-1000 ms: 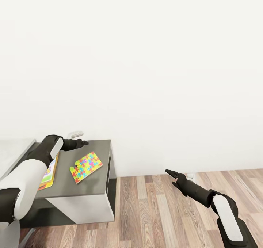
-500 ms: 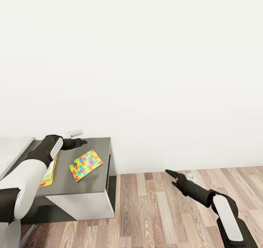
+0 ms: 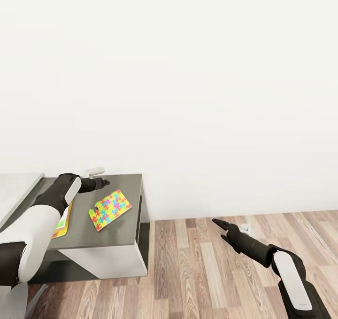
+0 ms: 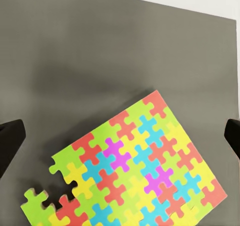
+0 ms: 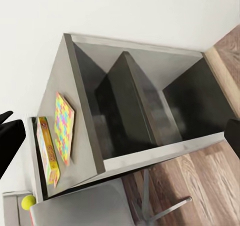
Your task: Put all the toys in the child's room - the three board games (two on the bed and one on the table), the two jigsaw puzzles on the table, and the tennis ball on the table - inside the toy box on the table in the child's room.
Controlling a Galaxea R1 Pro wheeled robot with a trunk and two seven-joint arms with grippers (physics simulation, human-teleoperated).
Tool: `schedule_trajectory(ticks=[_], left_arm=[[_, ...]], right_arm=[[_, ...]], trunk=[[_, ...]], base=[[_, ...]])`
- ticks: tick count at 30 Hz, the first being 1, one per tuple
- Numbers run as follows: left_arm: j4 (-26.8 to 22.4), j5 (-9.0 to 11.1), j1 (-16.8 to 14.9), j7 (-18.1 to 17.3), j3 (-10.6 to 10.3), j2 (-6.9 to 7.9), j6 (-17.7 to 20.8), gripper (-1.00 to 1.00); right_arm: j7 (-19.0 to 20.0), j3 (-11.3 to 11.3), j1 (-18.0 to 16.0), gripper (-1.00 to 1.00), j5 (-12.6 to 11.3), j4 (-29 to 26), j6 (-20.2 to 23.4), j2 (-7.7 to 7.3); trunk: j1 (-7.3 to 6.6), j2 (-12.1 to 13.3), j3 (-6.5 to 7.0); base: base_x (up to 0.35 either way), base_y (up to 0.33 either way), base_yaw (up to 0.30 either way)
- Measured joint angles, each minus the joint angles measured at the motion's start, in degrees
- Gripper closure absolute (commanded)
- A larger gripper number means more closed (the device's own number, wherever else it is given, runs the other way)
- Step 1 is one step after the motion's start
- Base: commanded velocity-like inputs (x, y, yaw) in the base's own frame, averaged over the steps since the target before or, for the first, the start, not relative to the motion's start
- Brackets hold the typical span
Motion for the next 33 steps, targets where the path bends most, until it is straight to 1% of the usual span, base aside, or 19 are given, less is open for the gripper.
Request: schedule_trajectory(ticks=[33], left_arm=[[0.0,0.2,0.0,-0.4,0.1,0.0,-0.1,-1.0]], right_arm=[[0.0,0.0,0.0,-1.0,0.0,0.1,0.0,0.0]], trunk=[[0.0,0.0,-3.03]], base=[[0.0,0.0,0.0]])
